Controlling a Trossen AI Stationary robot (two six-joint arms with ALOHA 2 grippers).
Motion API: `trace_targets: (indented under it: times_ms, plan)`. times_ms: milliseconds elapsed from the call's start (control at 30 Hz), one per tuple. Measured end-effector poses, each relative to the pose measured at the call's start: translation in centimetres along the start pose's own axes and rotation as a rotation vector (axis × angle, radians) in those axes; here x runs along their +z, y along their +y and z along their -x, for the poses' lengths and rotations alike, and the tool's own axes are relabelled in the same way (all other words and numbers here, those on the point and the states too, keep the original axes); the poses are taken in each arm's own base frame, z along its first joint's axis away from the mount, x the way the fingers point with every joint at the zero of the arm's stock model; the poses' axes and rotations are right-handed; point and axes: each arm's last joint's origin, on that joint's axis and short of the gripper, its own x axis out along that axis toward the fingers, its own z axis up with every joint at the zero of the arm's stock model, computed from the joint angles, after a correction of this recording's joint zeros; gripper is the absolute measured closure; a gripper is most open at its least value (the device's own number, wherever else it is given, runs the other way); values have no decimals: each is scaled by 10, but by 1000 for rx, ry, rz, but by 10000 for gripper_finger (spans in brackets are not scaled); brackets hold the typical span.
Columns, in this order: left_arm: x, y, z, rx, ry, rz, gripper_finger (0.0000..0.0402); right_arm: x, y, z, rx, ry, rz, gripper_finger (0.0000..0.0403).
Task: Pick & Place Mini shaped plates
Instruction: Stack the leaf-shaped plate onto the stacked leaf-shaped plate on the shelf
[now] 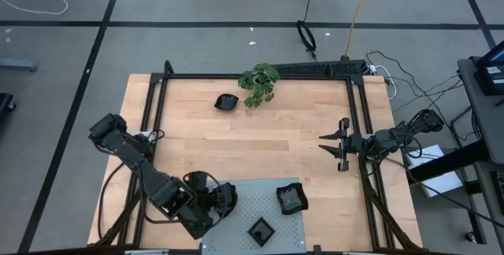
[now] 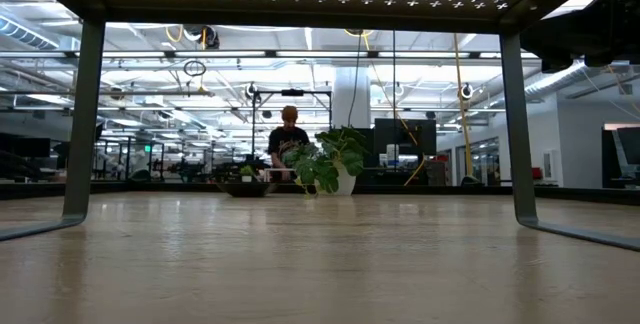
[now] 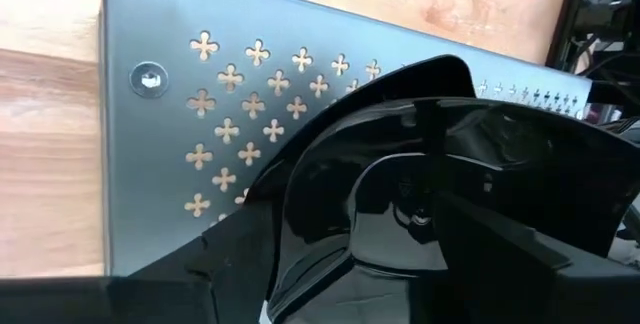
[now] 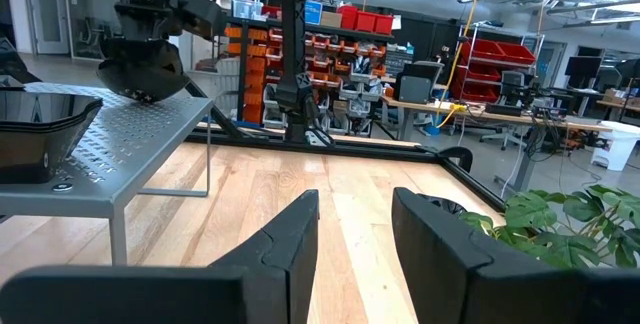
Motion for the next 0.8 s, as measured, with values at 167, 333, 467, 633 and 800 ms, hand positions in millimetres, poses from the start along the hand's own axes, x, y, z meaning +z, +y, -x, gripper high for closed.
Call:
trace_targets:
  times_ms: [167, 333, 467, 633, 800]
  plan:
    - [1, -1, 0, 29, 23, 0, 138, 0, 0, 0, 0, 0, 0, 284]
    - [1, 0, 0, 47, 26, 0, 165, 0, 0, 0, -1, 0, 0, 284]
    - [2, -2, 6, 68, 24, -8, 194, 0, 0, 0, 0, 0, 0, 284]
    - [4, -7, 18, 88, 21, -14, 223, 0, 0, 0, 0, 0, 0, 284]
    - [4, -8, 18, 89, 15, -16, 228, 0, 0, 0, 0, 0, 0, 284]
